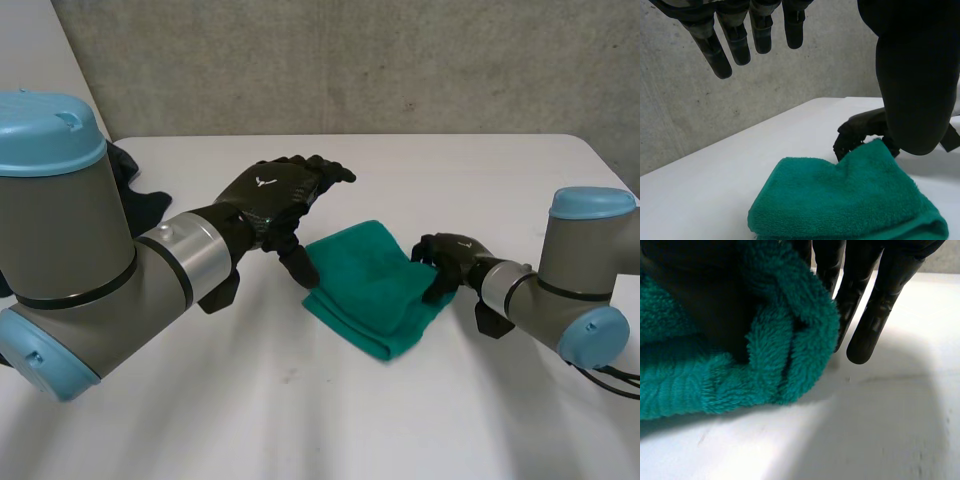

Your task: Fold the laundry.

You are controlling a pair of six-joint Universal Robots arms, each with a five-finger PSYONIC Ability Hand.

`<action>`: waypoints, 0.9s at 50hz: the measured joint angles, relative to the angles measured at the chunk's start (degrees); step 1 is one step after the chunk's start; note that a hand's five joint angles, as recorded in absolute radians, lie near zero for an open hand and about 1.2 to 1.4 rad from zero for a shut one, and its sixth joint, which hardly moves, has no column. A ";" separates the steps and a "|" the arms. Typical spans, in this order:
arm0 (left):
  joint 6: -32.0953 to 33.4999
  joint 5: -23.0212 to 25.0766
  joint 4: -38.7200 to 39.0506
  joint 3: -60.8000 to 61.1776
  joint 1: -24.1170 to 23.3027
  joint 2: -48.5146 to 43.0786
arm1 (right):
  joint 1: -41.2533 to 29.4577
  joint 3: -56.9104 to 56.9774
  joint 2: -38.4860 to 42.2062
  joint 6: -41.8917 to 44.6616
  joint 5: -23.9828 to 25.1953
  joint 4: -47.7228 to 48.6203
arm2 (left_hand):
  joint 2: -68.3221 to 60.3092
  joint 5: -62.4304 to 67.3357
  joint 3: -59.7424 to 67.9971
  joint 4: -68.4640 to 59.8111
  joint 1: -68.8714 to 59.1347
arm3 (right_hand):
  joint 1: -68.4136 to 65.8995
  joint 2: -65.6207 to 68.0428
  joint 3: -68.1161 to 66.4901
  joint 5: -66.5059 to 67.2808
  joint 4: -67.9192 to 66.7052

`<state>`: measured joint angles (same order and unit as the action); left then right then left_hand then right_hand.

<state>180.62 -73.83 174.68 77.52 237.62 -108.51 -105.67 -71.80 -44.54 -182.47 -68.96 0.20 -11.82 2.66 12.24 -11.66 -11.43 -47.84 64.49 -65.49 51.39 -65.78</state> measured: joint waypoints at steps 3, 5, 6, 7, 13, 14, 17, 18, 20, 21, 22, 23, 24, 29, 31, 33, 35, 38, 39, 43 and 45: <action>0.00 0.00 0.00 0.00 0.00 -0.04 | 0.01 1.29 0.50 -0.37 0.26 0.00 | 0.00 -0.01 0.00 0.00 0.00 | -1.74 0.47 -1.62 1.69 -2.01; 0.00 0.00 0.00 0.00 -0.01 -0.10 | 0.06 3.20 1.21 -0.46 0.26 0.04 | 0.00 0.00 0.00 0.00 0.00 | -2.90 0.96 -1.72 1.71 -2.24; 0.00 0.00 0.01 0.00 -0.02 -0.14 | 0.15 5.89 2.33 -0.47 0.09 0.05 | 0.00 0.00 0.00 0.00 0.00 | -3.40 0.96 -1.72 1.71 -2.25; 0.00 0.00 0.02 0.00 -0.02 -0.16 | 0.18 6.87 2.74 -0.46 0.03 0.04 | 0.00 0.00 0.00 0.00 0.00 | -3.41 0.96 -1.72 1.70 -2.26; 0.00 0.00 0.01 0.00 -0.02 -0.24 | 1.71 23.18 10.25 -0.39 -2.51 -2.79 | 0.00 0.00 0.00 0.00 0.00 | -4.55 0.96 -1.72 1.71 -2.28; 0.00 0.00 0.02 0.01 -0.02 -0.25 | 2.16 25.71 11.51 -0.37 -3.11 -3.50 | 0.00 0.00 0.00 0.00 0.00 | -4.54 0.96 -1.72 1.67 -2.28; 0.00 0.00 0.02 0.02 0.01 -0.27 | 4.80 37.06 17.19 -0.29 -6.18 -6.92 | 0.00 -0.01 0.00 0.00 0.00 | -4.82 0.96 -1.72 2.30 -2.31; 0.00 0.00 0.03 0.02 0.02 -0.28 | 5.79 40.66 18.99 -0.26 -7.22 -8.02 | 0.00 0.00 0.00 0.00 0.00 | -4.82 0.96 -1.72 2.46 -2.33; 0.00 0.00 0.03 0.02 0.02 -0.29 | 7.47 46.43 21.86 -0.22 -8.94 -9.73 | 0.00 0.00 0.00 0.00 0.00 | -4.82 0.96 -1.72 2.76 -2.33; 0.00 0.00 0.04 0.02 0.02 -0.29 | 8.91 51.11 24.17 -0.17 -10.38 -11.00 | 0.00 0.00 0.00 0.00 0.00 | -4.82 0.96 -1.72 2.82 -2.33; 0.00 0.00 0.04 0.02 0.02 -0.29 | 8.91 51.11 24.17 -0.17 -10.38 -11.00 | 0.00 0.00 0.00 0.00 0.00 | -4.82 0.96 -1.72 2.82 -2.33; 0.00 0.00 0.05 0.02 0.03 -0.30 | 11.57 59.01 27.99 -0.08 -12.73 -12.96 | 0.00 -0.01 0.00 0.00 0.00 | -4.82 0.96 -1.72 2.82 -2.33; 0.00 0.00 0.05 0.02 0.03 -0.30 | 11.57 59.01 27.99 -0.08 -12.73 -12.96 | 0.00 -0.01 0.00 0.00 0.00 | -4.82 0.96 -1.72 2.82 -2.33; 0.00 0.00 0.13 0.06 0.02 -0.62 | 16.61 67.55 32.47 0.41 -16.24 -14.09 | 0.00 0.00 0.00 0.00 0.00 | -4.82 1.30 -2.24 2.89 -2.36; 0.00 0.00 0.22 0.10 0.00 -0.83 | 19.24 68.43 33.29 1.35 -17.10 -13.31 | 0.00 0.00 0.00 0.00 0.00 | -4.82 1.50 -2.32 2.89 -2.36; 0.00 0.00 0.29 0.12 -0.01 -1.02 | 20.52 68.33 33.45 2.11 -17.34 -12.76 | 0.00 0.00 0.00 0.00 0.00 | -4.82 1.50 -2.32 2.89 -2.36; -0.01 0.00 0.35 0.15 -0.02 -1.28 | 21.86 67.97 33.52 3.26 -17.59 -12.15 | 0.00 0.00 0.00 0.00 0.00 | -4.82 1.50 -2.32 2.89 -2.37; -0.02 -0.03 0.39 0.18 -0.06 -1.68 | 23.30 67.51 33.50 4.98 -18.21 -11.33 | 0.00 0.00 0.00 0.00 0.00 | -4.82 1.50 -2.32 2.88 -2.37; -0.04 -0.04 0.40 0.20 -0.08 -1.91 | 23.90 67.35 33.48 5.79 -18.69 -10.92 | 0.00 0.00 0.00 0.00 0.00 | -4.82 1.50 -2.32 2.89 -2.37; -0.08 -0.07 0.41 0.24 -0.14 -2.40 | 25.51 67.00 33.42 8.16 -20.40 -9.61 | 0.00 0.00 0.00 0.00 0.00 | -4.82 1.50 -2.32 2.89 -2.37; -0.16 -0.08 0.41 0.25 -0.19 -2.66 | 26.42 66.82 33.43 9.54 -21.32 -8.84 | 0.00 0.00 0.00 0.00 0.00 | -4.82 1.50 -2.32 2.89 -2.37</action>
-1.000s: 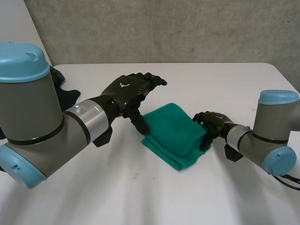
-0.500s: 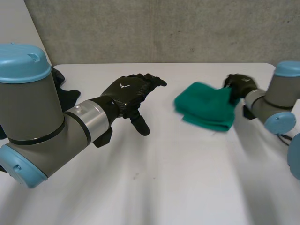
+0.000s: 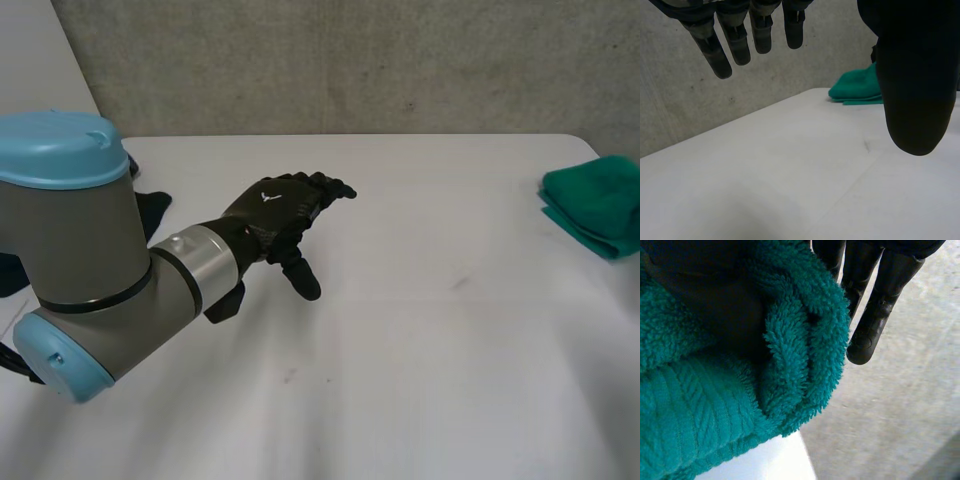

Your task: Fold the laundry.

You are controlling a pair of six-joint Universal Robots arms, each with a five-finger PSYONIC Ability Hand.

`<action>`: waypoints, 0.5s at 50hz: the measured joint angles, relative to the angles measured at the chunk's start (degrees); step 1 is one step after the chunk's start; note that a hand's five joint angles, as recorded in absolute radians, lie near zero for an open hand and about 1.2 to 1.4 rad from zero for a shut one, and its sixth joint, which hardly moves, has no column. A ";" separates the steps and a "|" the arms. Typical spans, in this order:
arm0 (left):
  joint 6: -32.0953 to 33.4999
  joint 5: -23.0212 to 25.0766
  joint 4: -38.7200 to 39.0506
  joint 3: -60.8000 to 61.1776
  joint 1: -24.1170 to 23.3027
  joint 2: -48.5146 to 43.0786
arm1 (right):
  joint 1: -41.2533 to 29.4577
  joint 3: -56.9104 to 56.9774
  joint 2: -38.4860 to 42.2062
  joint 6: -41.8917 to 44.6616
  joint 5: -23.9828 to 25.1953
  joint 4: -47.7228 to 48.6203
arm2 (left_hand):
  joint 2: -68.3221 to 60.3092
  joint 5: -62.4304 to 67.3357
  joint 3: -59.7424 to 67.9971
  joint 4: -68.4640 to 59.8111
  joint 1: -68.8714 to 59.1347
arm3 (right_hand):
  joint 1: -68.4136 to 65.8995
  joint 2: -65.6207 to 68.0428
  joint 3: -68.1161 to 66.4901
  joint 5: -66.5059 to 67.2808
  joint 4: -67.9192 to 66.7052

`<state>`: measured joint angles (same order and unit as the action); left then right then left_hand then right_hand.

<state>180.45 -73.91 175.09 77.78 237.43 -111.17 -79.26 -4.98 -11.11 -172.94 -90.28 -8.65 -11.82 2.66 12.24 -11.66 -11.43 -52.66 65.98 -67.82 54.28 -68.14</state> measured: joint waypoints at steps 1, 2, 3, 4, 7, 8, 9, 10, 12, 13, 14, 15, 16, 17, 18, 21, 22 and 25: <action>-0.02 0.00 0.00 0.00 -0.01 -0.03 | 0.15 -0.03 0.00 0.22 -0.12 0.13 | 0.00 0.00 0.00 0.00 0.00 | 0.00 0.00 0.00 0.00 0.00; -0.02 0.00 0.00 0.00 -0.01 -0.03 | 0.15 -0.03 0.00 0.22 -0.12 0.13 | 0.00 0.00 0.00 0.00 0.00 | 0.00 0.00 0.00 0.00 0.00; -0.13 0.00 0.00 0.00 -0.01 -0.10 | 0.43 -0.12 0.02 0.65 -0.23 0.34 | 0.00 0.00 0.00 0.00 0.00 | 0.00 0.00 0.00 0.00 0.00; -0.24 0.00 -0.01 0.00 -0.01 -0.13 | 0.64 -0.28 0.08 1.00 -0.08 0.46 | 0.00 0.00 0.00 0.00 0.00 | 0.00 0.00 0.00 0.00 0.00; -0.40 0.00 -0.01 -0.03 0.01 -0.14 | 0.67 -0.62 0.08 1.26 0.72 0.19 | 0.00 0.00 0.00 0.00 0.00 | 0.76 -0.78 1.00 -0.75 1.14; -0.44 0.00 -0.01 -0.03 0.01 -0.14 | 0.64 -0.69 0.05 1.28 0.95 0.06 | 0.00 0.00 0.00 0.00 0.00 | 0.76 -0.78 1.00 -0.75 1.14; -0.49 0.00 -0.01 -0.03 0.03 -0.12 | 0.56 -0.94 -0.19 1.35 1.85 -0.80 | 0.00 0.00 0.00 0.00 0.00 | 12.36 -14.55 13.78 -12.37 13.96; -0.52 0.00 -0.01 -0.04 0.04 -0.10 | 0.49 -1.09 -0.64 1.42 2.61 -1.84 | 0.00 -0.02 0.00 0.00 0.00 | 32.11 -36.14 34.81 -32.63 34.84; -0.55 0.00 -0.01 -0.04 0.05 -0.05 | 0.46 -1.26 -1.48 1.51 3.41 -3.40 | 0.00 -0.01 0.00 0.00 0.00 | 37.46 -44.84 44.80 -40.98 43.77; -0.55 0.00 -0.01 -0.03 0.05 -0.02 | 0.51 -1.44 -2.12 1.65 3.83 -4.55 | 0.00 0.00 0.00 0.00 0.00 | 38.73 -46.51 46.68 -43.46 46.68; -0.56 -0.02 -0.01 -0.03 0.05 0.07 | 0.62 -1.78 -3.25 2.00 4.34 -6.30 | 0.00 0.00 0.00 0.00 0.00 | 38.73 -46.51 46.68 -43.46 46.68; -0.56 -0.03 -0.01 -0.02 0.05 0.12 | 0.68 -1.97 -3.79 2.22 4.53 -7.09 | 0.00 0.00 0.00 0.00 0.00 | 38.73 -46.51 46.68 -43.46 46.68; -0.56 -0.04 -0.01 -0.01 0.04 0.23 | 0.83 -2.45 -4.96 2.84 4.86 -8.72 | 0.00 0.00 0.00 0.00 0.00 | 40.96 -53.31 55.45 -50.28 54.57; -0.56 -0.05 -0.02 0.00 0.03 0.33 | 0.98 -3.06 -6.17 3.79 5.07 -10.24 | 0.00 0.00 0.00 0.00 0.00 | 40.96 -53.31 55.45 -50.36 54.57; -0.56 -0.06 -0.03 0.01 0.01 0.40 | 1.07 -3.51 -6.98 4.60 5.17 -11.18 | 0.00 0.00 0.00 0.00 0.00 | 40.96 -53.34 55.45 -50.36 54.58; -0.53 -0.08 -0.06 0.06 -0.08 0.78 | 1.42 -6.10 -10.88 10.70 5.04 -14.93 | 0.00 -0.02 0.00 0.00 0.00 | 40.96 -53.31 55.45 -50.36 54.58; -0.52 -0.08 -0.07 0.06 -0.11 0.90 | 1.45 -6.92 -11.87 13.11 4.80 -15.60 | 0.00 0.00 0.00 0.00 0.00 | 40.96 -53.34 55.45 -50.36 54.57; -0.46 -0.08 -0.09 0.08 -0.15 1.59 | 1.40 -9.82 -15.10 22.83 3.20 -16.91 | 0.00 0.00 0.00 0.00 0.00 | 40.96 -53.34 55.44 -50.50 54.57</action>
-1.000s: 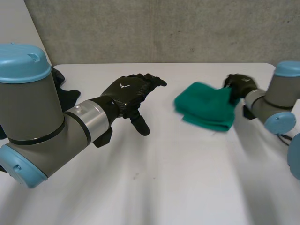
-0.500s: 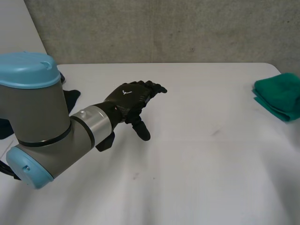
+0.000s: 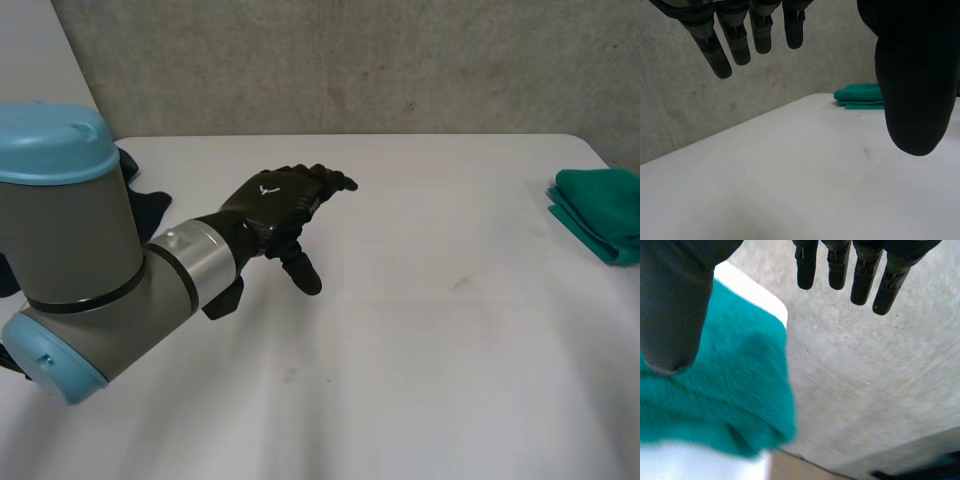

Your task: Fold the laundry.

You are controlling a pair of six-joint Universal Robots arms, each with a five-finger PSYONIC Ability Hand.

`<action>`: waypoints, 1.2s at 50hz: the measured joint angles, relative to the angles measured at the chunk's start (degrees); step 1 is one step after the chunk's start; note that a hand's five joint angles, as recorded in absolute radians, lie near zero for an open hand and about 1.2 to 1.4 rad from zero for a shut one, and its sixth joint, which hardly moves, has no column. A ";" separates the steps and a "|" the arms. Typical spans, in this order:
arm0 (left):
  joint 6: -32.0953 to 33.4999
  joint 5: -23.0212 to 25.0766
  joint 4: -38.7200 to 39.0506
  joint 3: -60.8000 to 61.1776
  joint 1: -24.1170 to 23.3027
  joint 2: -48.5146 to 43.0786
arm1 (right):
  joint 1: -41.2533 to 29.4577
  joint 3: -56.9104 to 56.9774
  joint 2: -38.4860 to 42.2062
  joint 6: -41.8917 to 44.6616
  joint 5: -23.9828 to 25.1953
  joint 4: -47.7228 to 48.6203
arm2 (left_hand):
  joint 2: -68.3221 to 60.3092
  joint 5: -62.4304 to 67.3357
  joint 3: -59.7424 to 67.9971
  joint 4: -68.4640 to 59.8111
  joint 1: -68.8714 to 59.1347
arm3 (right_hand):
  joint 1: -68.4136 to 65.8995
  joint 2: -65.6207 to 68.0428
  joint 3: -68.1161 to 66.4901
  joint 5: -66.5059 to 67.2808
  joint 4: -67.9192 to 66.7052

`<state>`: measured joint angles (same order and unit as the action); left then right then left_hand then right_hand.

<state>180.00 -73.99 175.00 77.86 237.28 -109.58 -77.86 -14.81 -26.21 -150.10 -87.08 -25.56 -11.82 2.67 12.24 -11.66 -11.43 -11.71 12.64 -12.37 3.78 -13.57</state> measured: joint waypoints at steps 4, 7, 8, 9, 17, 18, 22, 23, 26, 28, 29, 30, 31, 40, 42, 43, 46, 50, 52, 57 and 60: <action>0.12 0.05 0.04 0.01 0.04 1.37 | -0.30 -4.58 -5.70 17.07 -5.81 1.99 | 0.00 0.00 0.00 0.00 0.00 | 0.00 0.00 0.00 -0.41 0.00; 0.29 0.08 0.39 -0.01 0.13 2.52 | -1.33 -7.93 -10.26 24.48 -9.82 6.40 | 0.00 -0.01 0.00 0.00 0.00 | 0.00 0.00 0.00 -0.41 0.00; 0.34 0.07 0.61 -0.01 0.18 2.83 | -1.93 -9.11 -11.67 25.71 -10.58 7.97 | 0.00 0.00 0.00 0.00 0.00 | 0.00 0.00 0.00 -0.41 0.00; 0.38 0.06 0.82 -0.01 0.24 3.07 | -2.35 -9.83 -12.48 26.20 -10.88 8.86 | 0.00 -0.01 0.00 0.00 0.00 | 0.00 0.00 0.00 -0.41 0.00; 0.92 -1.75 6.07 0.73 4.16 5.61 | -15.81 -28.71 -26.53 20.65 -6.22 25.08 | 0.00 0.00 0.00 0.00 0.00 | 0.00 0.00 0.01 -0.42 0.00; 1.04 -2.06 6.87 0.82 5.22 5.71 | -18.02 -31.90 -28.14 18.97 -4.79 27.02 | 0.00 0.00 0.00 0.00 0.00 | 0.00 0.00 0.01 -0.42 0.00; 2.12 -2.93 9.60 0.90 10.22 5.37 | -25.82 -43.38 -33.12 13.28 0.94 32.95 | 0.00 0.01 0.00 0.00 0.00 | 0.00 0.00 0.04 -0.41 0.00; 2.30 -2.98 9.82 0.87 10.70 5.26 | -26.46 -44.35 -33.49 12.82 1.49 33.38 | 0.00 0.01 0.00 0.00 0.00 | 0.00 0.00 0.04 -0.41 0.00; 6.33 -3.34 12.06 0.15 17.50 2.21 | -34.14 -55.93 -37.24 7.97 8.21 37.26 | 0.03 0.00 -0.03 0.00 0.00 | 0.00 0.00 0.04 -0.44 0.00; 10.94 -3.40 12.80 -0.69 21.18 -0.89 | -37.40 -60.92 -38.36 6.54 11.02 37.98 | 0.14 0.00 -0.22 0.02 0.00 | 0.00 0.00 0.05 -0.45 0.00; 12.61 -3.42 13.00 -1.04 22.23 -1.94 | -38.52 -62.70 -38.70 6.18 11.90 38.11 | 0.14 0.00 -0.22 0.02 0.00 | 0.00 0.00 0.05 -0.45 0.00; 14.59 -3.45 13.21 -1.48 23.39 -3.19 | -39.41 -64.16 -38.95 5.96 12.58 38.16 | 0.14 0.00 -0.22 0.02 0.00 | 0.00 0.00 0.05 -0.45 0.00; 17.28 -3.50 13.47 -2.12 24.78 -4.90 | -40.17 -65.49 -39.15 5.80 13.09 38.14 | 0.14 0.00 -0.22 0.02 0.00 | 0.00 0.00 0.05 -0.45 0.00; 43.79 -7.73 16.39 -10.71 35.64 -22.53 | -42.32 -75.29 -41.18 6.01 14.54 37.17 | 0.16 0.00 -0.27 0.04 0.00 | 0.00 0.00 0.05 -0.46 0.00; 49.26 -9.37 17.56 -12.89 37.45 -26.22 | -41.82 -76.70 -41.98 6.12 14.59 36.96 | 0.16 0.00 -0.27 0.04 0.00 | 0.00 0.00 0.05 -0.46 0.00; 50.43 -9.72 17.80 -13.33 37.79 -27.00 | -41.64 -77.00 -42.15 6.14 14.63 36.92 | 0.16 -0.01 -0.27 0.04 0.00 | 0.00 0.00 0.05 -0.46 0.00; 57.38 -11.57 19.28 -15.49 39.13 -31.32 | -39.62 -78.83 -43.29 6.20 14.85 36.74 | -2.58 2.11 2.02 -2.34 -2.87 | 0.00 0.00 0.05 -0.46 0.00; 60.46 -12.36 20.48 -15.97 38.21 -33.04 | -37.19 -80.06 -44.00 6.16 15.01 36.69 | -34.10 30.48 31.97 -32.84 -35.50 | 0.00 0.00 0.05 -0.46 0.00; 60.20 -12.66 21.48 -15.66 36.52 -32.76 | -36.13 -80.43 -44.19 6.15 14.99 36.69 | -49.06 45.74 47.00 -48.34 -48.05 | 0.00 0.00 0.05 -0.46 0.00; 54.83 -15.23 26.60 -12.09 29.99 -27.49 | -34.55 -80.77 -44.32 5.93 14.68 36.71 | -56.33 52.24 53.98 -56.02 -51.38 | 0.00 0.00 0.05 -0.46 0.00; 48.71 -17.52 30.65 -7.97 25.02 -21.54 | -33.88 -80.79 -44.41 5.72 14.46 36.71 | -56.36 52.24 53.98 -56.05 -51.38 | 0.00 0.00 0.05 -0.46 0.00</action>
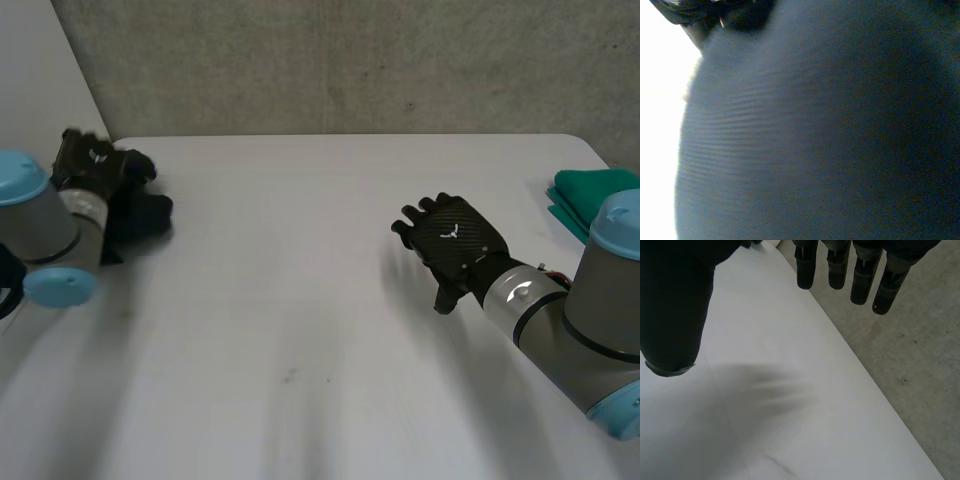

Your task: Fold the laundry.

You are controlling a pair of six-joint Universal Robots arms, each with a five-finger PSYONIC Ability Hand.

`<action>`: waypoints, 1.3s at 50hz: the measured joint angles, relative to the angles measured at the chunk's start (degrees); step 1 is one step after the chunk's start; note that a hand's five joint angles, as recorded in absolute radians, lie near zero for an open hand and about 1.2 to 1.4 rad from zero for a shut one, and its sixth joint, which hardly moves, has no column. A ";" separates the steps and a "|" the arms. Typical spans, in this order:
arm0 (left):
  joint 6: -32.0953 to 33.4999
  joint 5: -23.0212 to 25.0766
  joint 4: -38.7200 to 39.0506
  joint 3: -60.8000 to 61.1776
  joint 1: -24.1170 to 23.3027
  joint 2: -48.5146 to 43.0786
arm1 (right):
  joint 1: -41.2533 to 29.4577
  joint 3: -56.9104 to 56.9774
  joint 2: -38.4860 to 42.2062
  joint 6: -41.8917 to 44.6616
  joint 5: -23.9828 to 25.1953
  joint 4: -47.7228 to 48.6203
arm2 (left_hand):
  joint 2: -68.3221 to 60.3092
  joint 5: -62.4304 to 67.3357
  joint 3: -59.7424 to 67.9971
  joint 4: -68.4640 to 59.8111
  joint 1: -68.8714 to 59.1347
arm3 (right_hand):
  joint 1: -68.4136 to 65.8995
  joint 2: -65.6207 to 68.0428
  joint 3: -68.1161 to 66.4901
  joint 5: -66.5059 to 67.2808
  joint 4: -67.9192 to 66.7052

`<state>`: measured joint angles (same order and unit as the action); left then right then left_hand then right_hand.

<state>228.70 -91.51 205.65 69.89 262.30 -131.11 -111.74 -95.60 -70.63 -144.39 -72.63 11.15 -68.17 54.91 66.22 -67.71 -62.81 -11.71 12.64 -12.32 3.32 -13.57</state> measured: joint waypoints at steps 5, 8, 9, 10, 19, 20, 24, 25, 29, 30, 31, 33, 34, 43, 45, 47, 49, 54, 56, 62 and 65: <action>-14.34 -1.07 1.27 7.56 -12.25 9.52 | 1.62 0.01 -0.78 -0.35 -0.50 0.12 | -0.25 0.00 1.13 -0.70 0.00 | 0.00 0.00 0.00 0.00 0.00; -22.09 0.01 -1.24 11.37 -19.91 12.96 | 3.25 0.32 -1.42 -1.19 -1.13 0.23 | -0.40 0.59 1.47 -0.84 0.00 | 0.00 0.00 0.00 0.00 0.00; -24.14 0.66 -2.42 12.42 -22.32 13.65 | 3.70 0.47 -1.55 -1.55 -1.39 0.25 | 0.96 0.41 0.37 0.15 0.36 | 0.00 0.00 0.00 0.00 0.00; -25.16 1.08 -3.10 12.93 -23.60 13.93 | 4.00 0.58 -1.62 -1.82 -1.57 0.26 | 0.96 0.41 0.37 0.15 0.36 | 0.00 0.00 0.00 0.00 0.00; -31.11 4.98 -15.38 16.23 -36.21 13.83 | 7.04 2.60 -1.95 -6.02 -4.07 -0.03 | 56.15 -52.15 -53.77 55.76 52.23 | 0.00 0.00 0.00 0.00 0.00; -31.10 4.35 -16.48 16.07 -36.28 14.20 | 7.30 2.80 -1.95 -6.29 -4.14 -0.07 | 56.59 -52.32 -54.16 56.26 52.23 | 0.00 0.00 0.00 0.00 0.00; -31.23 1.99 -18.04 15.76 -35.02 16.78 | 7.57 3.27 -1.96 -6.51 -4.04 -0.29 | 56.59 -52.32 -54.16 56.26 52.23 | 0.00 0.00 0.00 0.00 0.00; -31.47 1.02 -18.28 15.77 -34.16 18.21 | 7.57 3.34 -1.98 -6.52 -4.02 -0.36 | 56.59 -52.32 -54.16 56.26 52.23 | 0.00 0.00 0.00 0.00 0.00; -33.55 -1.98 -18.68 16.42 -30.61 23.01 | 7.30 4.44 -2.19 -6.45 -3.43 -2.93 | 56.59 -52.32 -54.16 56.26 52.23 | 0.00 0.00 0.00 0.00 0.00; -34.19 -2.55 -18.84 16.71 -29.86 23.88 | 7.19 4.78 -2.24 -6.40 -3.19 -3.99 | 56.59 -52.32 -54.16 56.25 52.20 | 0.00 0.00 0.00 0.00 0.00; -34.98 -3.24 -19.11 17.17 -29.02 24.82 | 7.01 5.43 -2.29 -6.28 -2.66 -6.17 | 56.58 -52.32 -54.16 56.25 52.04 | 0.00 0.00 0.00 0.00 0.00; -36.23 -4.48 -20.09 18.46 -27.68 26.32 | 6.77 6.49 -2.28 -6.05 -1.69 -10.01 | 56.57 -52.32 -54.16 56.24 52.02 | 0.00 0.00 0.00 0.00 0.00; -36.46 -4.76 -20.39 18.82 -27.43 26.62 | 6.70 6.94 -2.25 -5.96 -1.24 -11.68 | 56.56 -52.29 -54.16 56.24 52.02 | 0.00 0.00 0.00 0.00 0.00; -38.34 -7.73 -27.15 28.26 -25.73 31.16 | 6.85 10.33 -0.46 -3.06 6.28 -27.74 | 56.56 -52.32 -54.16 56.24 52.02 | 0.00 0.00 0.00 0.00 0.00; -38.36 -7.76 -27.48 29.26 -25.71 31.45 | 6.91 10.23 -0.30 -2.46 6.88 -28.21 | 56.56 -52.32 -54.16 56.24 52.02 | 0.00 0.00 0.00 0.00 0.00; -38.38 -7.69 -27.88 31.81 -25.72 32.01 | 6.92 9.47 0.03 -1.03 7.96 -28.63 | 56.56 -52.32 -54.16 56.24 52.02 | 0.00 0.00 0.00 0.00 0.00; -38.39 -7.63 -27.94 33.07 -25.72 32.11 | 6.85 8.67 0.17 -0.39 8.37 -28.36 | 56.56 -52.31 -54.16 56.24 52.02 | 0.00 0.00 0.00 0.00 0.00; -38.45 -7.59 -27.89 34.80 -25.74 31.95 | 6.55 6.70 0.44 -0.01 8.74 -26.48 | 56.56 -52.31 -54.16 56.24 52.02 | 0.00 0.00 0.00 0.00 0.00; -38.78 -7.60 -27.69 35.85 -25.75 31.44 | 5.72 4.11 1.02 -0.75 8.66 -22.24 | 56.56 -52.31 -54.16 56.24 52.02 | 0.00 0.00 0.00 0.00 0.00; -40.27 -7.60 -27.49 36.15 -26.29 30.76 | 4.56 1.21 1.69 -1.25 8.50 -18.23 | 47.66 -44.23 -45.90 47.07 41.34 | 0.00 0.00 0.00 0.00 0.00; -41.52 -7.53 -27.26 35.98 -27.05 30.32 | 4.27 -0.43 1.85 -0.43 8.55 -16.99 | 41.42 -38.27 -39.81 41.15 35.18 | 0.00 0.00 0.00 0.00 0.00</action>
<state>187.19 -99.04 178.40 105.87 235.25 -100.79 -107.47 -96.03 -68.78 -144.82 -64.08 -5.84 -26.76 16.64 26.41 -26.56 -27.62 -11.70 12.64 -12.32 3.32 -13.57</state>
